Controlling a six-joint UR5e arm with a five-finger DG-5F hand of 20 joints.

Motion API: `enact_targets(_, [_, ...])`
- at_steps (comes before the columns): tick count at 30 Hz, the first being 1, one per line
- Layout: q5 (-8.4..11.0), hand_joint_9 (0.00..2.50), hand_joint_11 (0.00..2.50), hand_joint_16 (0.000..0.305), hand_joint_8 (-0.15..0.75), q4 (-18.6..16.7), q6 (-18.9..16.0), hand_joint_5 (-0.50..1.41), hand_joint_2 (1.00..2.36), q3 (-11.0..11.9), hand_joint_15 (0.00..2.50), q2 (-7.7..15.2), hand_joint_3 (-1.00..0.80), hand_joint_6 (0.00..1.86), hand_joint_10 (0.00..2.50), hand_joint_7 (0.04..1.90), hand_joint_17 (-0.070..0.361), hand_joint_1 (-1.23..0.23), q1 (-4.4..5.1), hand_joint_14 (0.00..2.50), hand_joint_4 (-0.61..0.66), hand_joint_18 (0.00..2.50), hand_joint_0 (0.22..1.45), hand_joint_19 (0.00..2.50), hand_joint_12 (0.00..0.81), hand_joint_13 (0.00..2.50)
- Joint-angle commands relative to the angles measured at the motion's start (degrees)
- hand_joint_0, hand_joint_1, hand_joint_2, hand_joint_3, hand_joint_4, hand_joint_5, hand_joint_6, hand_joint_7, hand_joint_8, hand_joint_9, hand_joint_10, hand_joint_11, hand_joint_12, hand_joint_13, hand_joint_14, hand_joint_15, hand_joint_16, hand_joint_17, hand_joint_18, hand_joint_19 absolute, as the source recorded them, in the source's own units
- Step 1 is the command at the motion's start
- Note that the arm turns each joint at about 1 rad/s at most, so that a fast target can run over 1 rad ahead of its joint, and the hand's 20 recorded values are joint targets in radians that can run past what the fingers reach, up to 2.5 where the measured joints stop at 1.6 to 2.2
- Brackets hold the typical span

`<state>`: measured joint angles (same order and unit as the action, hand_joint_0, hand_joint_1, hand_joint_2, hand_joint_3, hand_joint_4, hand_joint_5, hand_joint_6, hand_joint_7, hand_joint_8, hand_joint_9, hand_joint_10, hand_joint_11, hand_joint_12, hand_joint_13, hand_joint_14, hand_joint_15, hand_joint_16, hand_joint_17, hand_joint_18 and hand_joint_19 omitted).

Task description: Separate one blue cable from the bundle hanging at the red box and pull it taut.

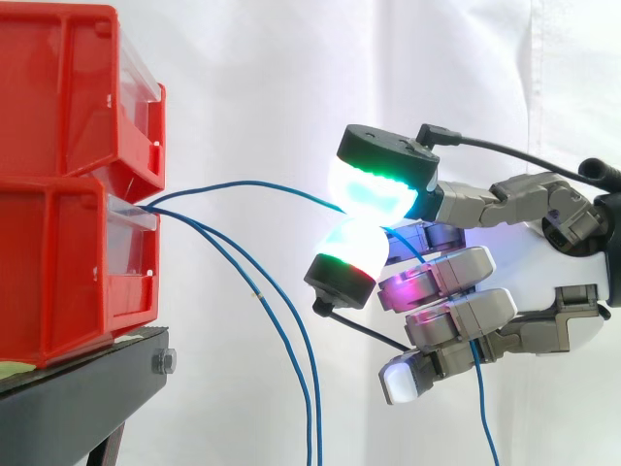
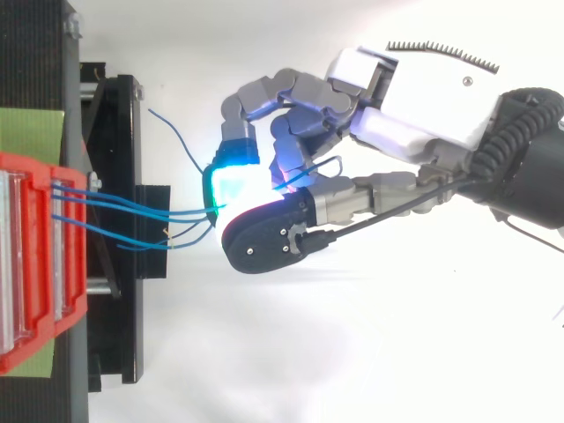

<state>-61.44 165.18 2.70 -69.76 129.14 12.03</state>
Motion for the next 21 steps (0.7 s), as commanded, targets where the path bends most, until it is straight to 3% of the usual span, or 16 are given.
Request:
enact_targets(1, [0.00, 0.70, 0.92, 0.045, 0.238, 0.0, -0.1, -0.17, 1.01, 0.0, 1.21, 0.0, -0.41, 0.87, 2.03, 1.32, 0.101, -0.73, 0.01, 0.99, 0.10, 0.77, 0.66, 0.73, 0.296, 0.98])
enact_targets(7, [0.00, 0.70, 0.93, 0.044, 0.235, 0.0, -0.1, -0.17, 1.01, 0.0, 1.20, 0.0, -0.32, 0.88, 2.03, 1.38, 0.100, -0.75, 0.01, 1.02, 0.08, 0.77, 0.67, 0.73, 0.299, 0.98])
enact_targets(10, [0.00, 0.70, 0.94, 0.045, 0.239, 0.0, 0.0, -0.17, 1.00, 0.0, 1.21, 0.0, -0.50, 0.88, 2.02, 1.29, 0.102, -0.71, 0.10, 1.02, 0.08, 0.76, 0.61, 0.74, 0.304, 0.98])
enact_targets(19, [0.09, 0.68, 0.80, 0.054, 0.295, 0.0, 0.1, -0.17, 1.00, 0.0, 1.08, 0.1, -0.50, 0.87, 2.21, 1.22, 0.122, -0.61, 0.10, 1.19, 0.13, 0.79, 0.47, 0.71, 0.363, 0.95])
enact_targets(21, [-0.17, 0.67, 0.79, 0.055, 0.302, 0.2, 0.0, -0.17, 1.00, -0.4, 1.04, 0.3, -0.50, 0.87, 2.21, 1.20, 0.124, -0.60, -0.34, 1.22, 0.13, 0.79, 0.46, 0.72, 0.378, 0.95])
